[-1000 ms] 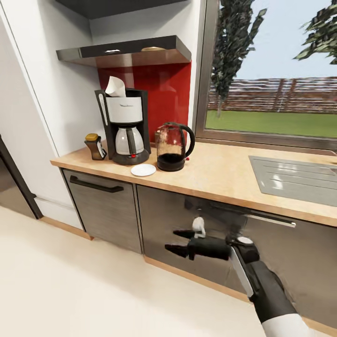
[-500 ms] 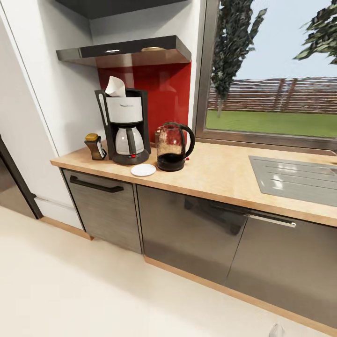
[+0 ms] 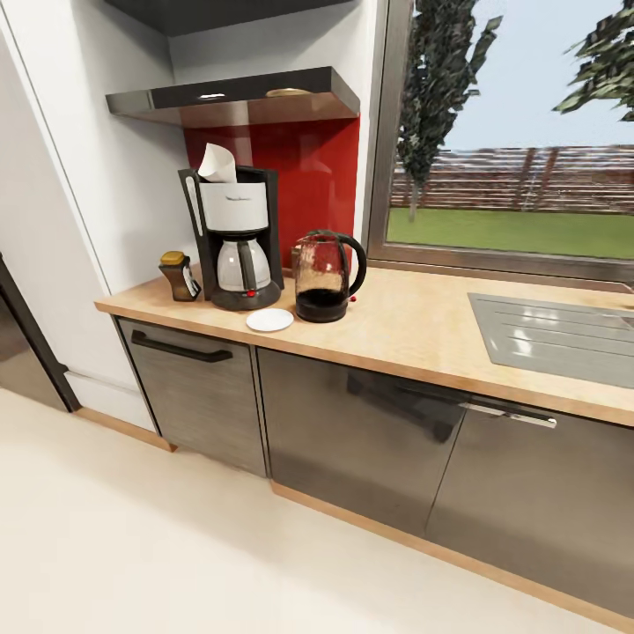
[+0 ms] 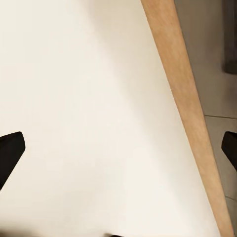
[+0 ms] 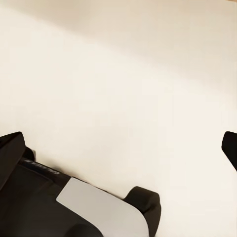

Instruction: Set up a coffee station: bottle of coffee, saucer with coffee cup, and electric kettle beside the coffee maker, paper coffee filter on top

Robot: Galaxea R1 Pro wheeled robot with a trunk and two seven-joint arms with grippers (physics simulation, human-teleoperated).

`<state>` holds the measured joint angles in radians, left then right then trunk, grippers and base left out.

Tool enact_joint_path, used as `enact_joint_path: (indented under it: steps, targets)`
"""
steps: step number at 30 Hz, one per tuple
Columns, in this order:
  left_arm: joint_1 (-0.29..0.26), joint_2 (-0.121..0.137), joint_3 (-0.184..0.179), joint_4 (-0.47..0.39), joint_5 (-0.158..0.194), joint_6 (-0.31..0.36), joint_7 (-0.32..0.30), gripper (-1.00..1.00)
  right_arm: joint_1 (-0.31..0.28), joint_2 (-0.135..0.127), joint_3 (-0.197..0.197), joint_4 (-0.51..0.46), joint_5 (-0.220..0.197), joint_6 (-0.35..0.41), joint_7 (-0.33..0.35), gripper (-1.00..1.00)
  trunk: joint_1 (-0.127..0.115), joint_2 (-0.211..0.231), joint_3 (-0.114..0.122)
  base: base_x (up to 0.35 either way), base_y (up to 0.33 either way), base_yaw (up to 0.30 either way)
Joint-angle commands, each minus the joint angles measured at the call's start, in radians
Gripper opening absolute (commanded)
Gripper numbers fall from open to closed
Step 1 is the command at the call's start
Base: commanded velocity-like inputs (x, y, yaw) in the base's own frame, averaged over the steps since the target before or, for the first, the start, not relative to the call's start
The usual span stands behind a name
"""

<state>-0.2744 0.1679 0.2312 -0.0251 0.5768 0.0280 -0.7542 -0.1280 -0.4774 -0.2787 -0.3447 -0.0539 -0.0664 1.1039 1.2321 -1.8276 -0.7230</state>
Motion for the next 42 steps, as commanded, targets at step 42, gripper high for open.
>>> enact_joint_path:
  steps: [42]
  targets:
    - [0.000, 0.001, 0.008, 0.001, -0.005, 0.003, -0.004, 1.00, -0.001, -0.007, -0.005, 0.003, 0.000, -0.004, 0.004, 1.00, 0.000, 0.000, -0.001, 0.000, -0.105, -0.161]
